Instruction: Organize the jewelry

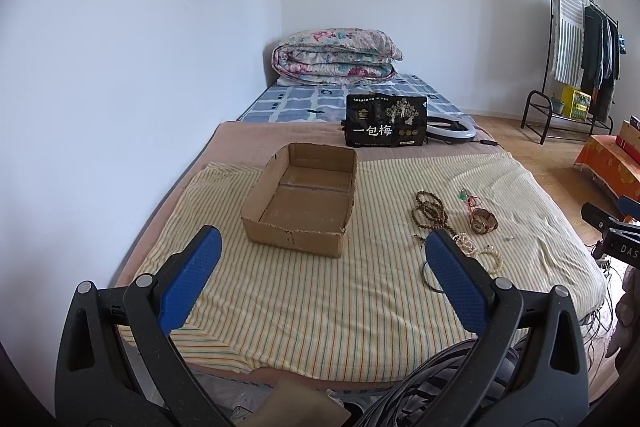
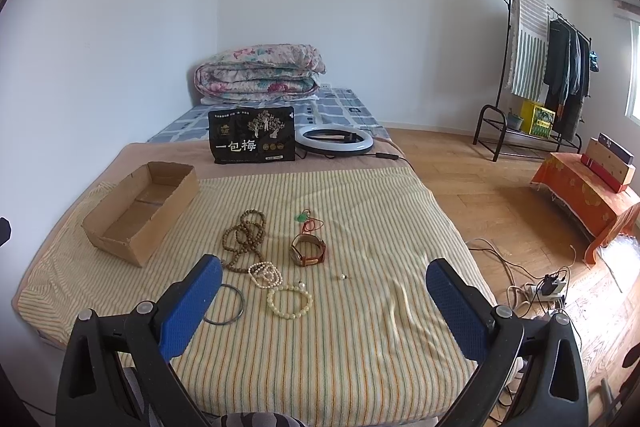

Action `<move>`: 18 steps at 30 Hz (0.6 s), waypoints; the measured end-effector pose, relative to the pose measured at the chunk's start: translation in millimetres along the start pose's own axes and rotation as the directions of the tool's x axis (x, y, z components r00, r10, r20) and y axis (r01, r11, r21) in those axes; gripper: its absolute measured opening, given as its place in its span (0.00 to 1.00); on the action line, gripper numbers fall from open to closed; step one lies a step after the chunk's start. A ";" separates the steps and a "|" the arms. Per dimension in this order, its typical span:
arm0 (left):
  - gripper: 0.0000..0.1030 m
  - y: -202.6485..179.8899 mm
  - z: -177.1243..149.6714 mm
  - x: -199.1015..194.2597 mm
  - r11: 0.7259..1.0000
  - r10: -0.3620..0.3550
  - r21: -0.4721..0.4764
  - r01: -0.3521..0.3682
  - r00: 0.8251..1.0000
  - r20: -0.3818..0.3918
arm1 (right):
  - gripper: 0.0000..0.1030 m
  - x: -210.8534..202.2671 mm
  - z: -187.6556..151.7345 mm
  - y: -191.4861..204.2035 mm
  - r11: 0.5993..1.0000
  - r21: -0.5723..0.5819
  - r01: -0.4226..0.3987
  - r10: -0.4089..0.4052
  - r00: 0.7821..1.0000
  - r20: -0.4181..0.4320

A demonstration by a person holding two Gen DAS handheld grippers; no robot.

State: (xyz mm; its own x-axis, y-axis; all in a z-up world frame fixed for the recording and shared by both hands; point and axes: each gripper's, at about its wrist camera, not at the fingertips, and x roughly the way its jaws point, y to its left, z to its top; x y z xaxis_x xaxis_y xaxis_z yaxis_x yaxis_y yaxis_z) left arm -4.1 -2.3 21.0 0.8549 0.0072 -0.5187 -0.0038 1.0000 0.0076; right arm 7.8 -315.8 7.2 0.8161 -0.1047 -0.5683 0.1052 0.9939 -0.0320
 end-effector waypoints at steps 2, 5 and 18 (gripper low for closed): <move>1.00 -1.2 -0.8 2.8 1.000 0.001 0.003 -0.001 1.000 -0.002 | 1.00 2.7 0.4 0.2 1.000 0.002 -0.001 0.001 1.000 -0.004; 1.00 -2.3 -2.7 5.7 1.000 0.002 0.002 -0.002 1.000 -0.003 | 1.00 5.7 1.2 0.1 1.000 0.003 0.000 0.000 1.000 -0.008; 1.00 -15.7 -11.7 43.0 0.999 -0.033 0.041 0.035 0.998 -0.058 | 1.00 32.9 1.2 -11.3 0.999 -0.032 -0.007 0.006 0.999 -0.044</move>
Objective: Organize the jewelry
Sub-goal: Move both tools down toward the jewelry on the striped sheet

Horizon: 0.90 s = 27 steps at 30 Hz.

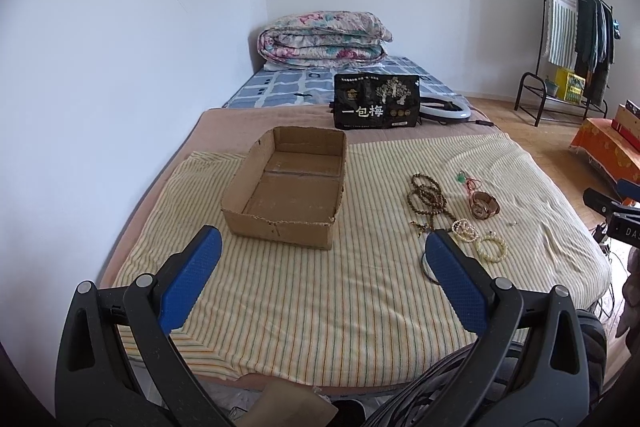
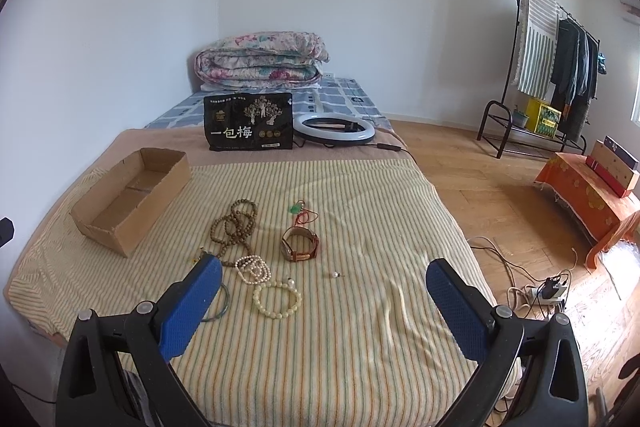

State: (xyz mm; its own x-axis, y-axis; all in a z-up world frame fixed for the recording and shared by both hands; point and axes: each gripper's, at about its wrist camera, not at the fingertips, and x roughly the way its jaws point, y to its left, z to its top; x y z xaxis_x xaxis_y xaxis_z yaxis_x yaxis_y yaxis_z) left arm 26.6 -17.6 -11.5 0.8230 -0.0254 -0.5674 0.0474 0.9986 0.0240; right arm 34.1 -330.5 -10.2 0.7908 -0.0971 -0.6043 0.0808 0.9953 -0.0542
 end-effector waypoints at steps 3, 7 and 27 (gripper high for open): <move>1.00 -5.9 0.3 8.6 1.000 -0.020 0.018 0.020 1.000 -0.015 | 1.00 12.3 0.3 -6.3 1.000 -0.006 -0.011 0.011 1.000 -0.029; 1.00 -13.4 -0.5 25.4 0.997 -0.071 0.033 0.072 0.996 -0.056 | 1.00 28.7 1.1 -12.2 0.999 -0.033 -0.031 0.028 0.997 -0.070; 1.00 -81.7 -11.6 116.8 0.936 -0.259 0.175 0.304 0.936 -0.238 | 1.00 102.7 2.5 -28.3 0.968 -0.189 -0.163 0.119 0.968 -0.223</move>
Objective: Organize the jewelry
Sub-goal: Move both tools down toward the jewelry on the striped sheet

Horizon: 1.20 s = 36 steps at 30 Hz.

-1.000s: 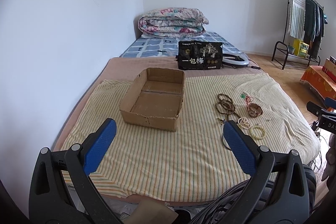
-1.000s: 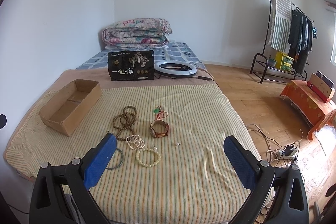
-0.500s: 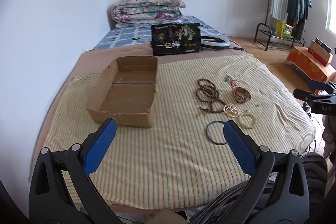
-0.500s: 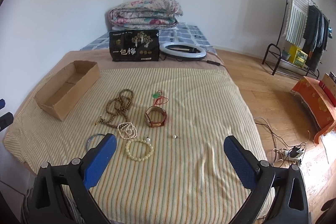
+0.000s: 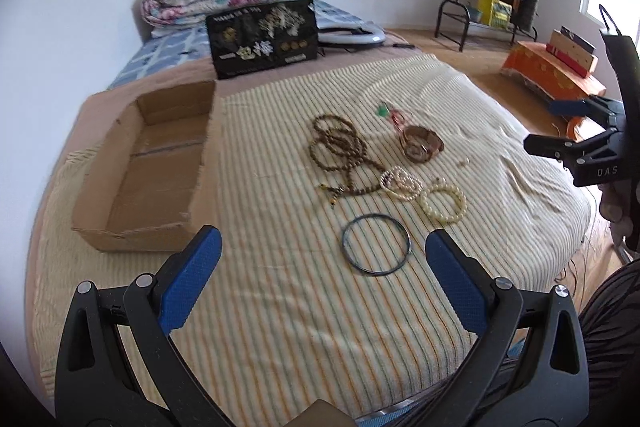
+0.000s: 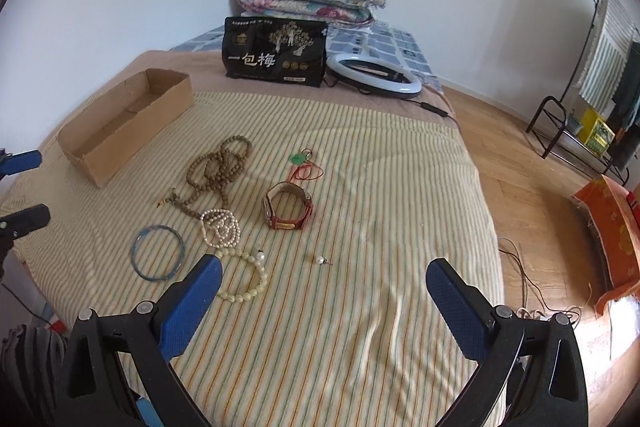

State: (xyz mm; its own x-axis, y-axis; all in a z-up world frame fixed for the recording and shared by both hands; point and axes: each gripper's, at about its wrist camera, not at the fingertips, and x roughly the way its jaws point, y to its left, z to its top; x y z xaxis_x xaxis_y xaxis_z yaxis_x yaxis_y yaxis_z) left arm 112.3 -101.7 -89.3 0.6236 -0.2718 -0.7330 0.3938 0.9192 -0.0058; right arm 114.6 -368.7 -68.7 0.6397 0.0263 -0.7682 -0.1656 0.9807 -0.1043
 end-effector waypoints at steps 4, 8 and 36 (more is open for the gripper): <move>1.00 -13.4 -4.5 24.3 0.999 -0.029 0.026 0.030 0.999 -0.043 | 1.00 19.9 -6.3 -2.3 1.000 0.000 -0.017 0.017 1.000 -0.017; 1.00 -24.3 -6.0 47.0 0.999 -0.034 0.037 0.037 0.996 -0.082 | 1.00 34.9 -12.2 0.8 1.000 -0.015 -0.006 0.006 0.999 -0.031; 1.00 -44.8 -22.1 131.6 0.999 0.003 0.046 0.006 0.979 -0.203 | 0.81 122.8 -28.8 22.1 0.987 0.089 -0.132 0.148 0.966 -0.212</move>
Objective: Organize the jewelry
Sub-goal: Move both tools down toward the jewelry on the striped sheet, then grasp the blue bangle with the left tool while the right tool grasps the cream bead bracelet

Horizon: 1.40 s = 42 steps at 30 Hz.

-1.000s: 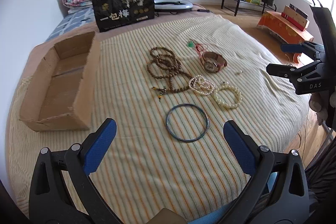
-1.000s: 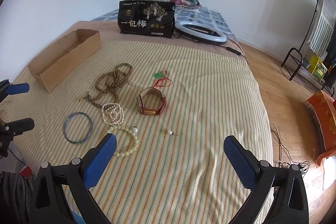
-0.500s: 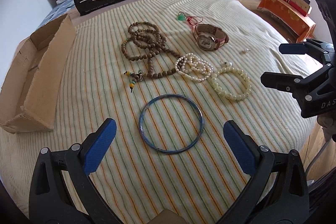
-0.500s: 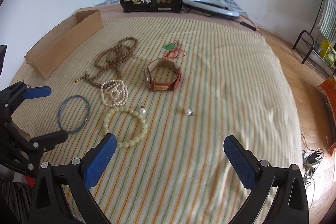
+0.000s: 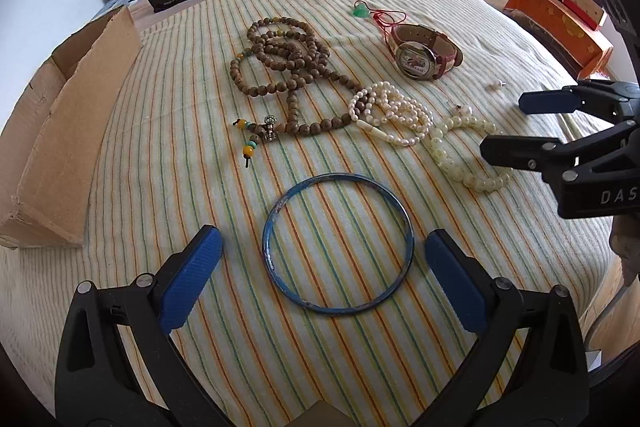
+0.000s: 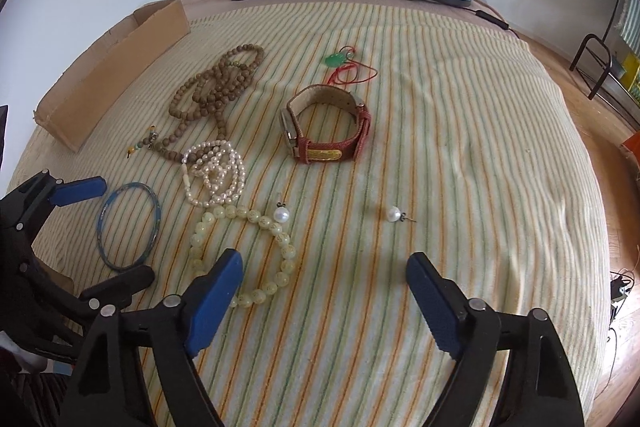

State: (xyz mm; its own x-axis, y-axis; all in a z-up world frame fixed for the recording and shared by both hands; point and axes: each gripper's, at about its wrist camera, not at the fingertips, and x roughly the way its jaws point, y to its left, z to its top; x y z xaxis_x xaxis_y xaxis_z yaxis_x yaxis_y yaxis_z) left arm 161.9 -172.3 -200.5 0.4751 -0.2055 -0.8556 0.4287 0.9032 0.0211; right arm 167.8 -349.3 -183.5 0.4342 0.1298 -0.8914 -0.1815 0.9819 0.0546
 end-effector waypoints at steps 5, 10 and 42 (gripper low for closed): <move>0.90 1.7 0.2 -1.3 1.000 0.001 -0.009 -0.001 1.000 0.011 | 0.74 4.1 1.0 7.2 1.000 -0.013 -0.005 0.005 1.000 -0.014; 0.74 -0.9 -1.7 -4.6 1.000 -0.005 0.010 0.004 1.000 0.024 | 0.58 4.0 1.5 13.6 0.999 -0.030 -0.018 0.018 1.000 -0.025; 0.72 16.2 -2.1 -53.4 0.999 0.006 -0.035 -0.002 0.992 0.124 | 0.05 -50.7 11.0 20.7 0.997 -0.031 -0.073 0.075 0.994 0.081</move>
State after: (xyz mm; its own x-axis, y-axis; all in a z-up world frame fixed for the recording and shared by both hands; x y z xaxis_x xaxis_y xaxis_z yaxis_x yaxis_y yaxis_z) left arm 141.8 -145.9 -155.5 0.5697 -0.2450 -0.7845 0.4005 0.9163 0.0047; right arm 151.8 -334.0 -132.3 0.4893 0.2136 -0.8456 -0.2395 0.9652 0.1052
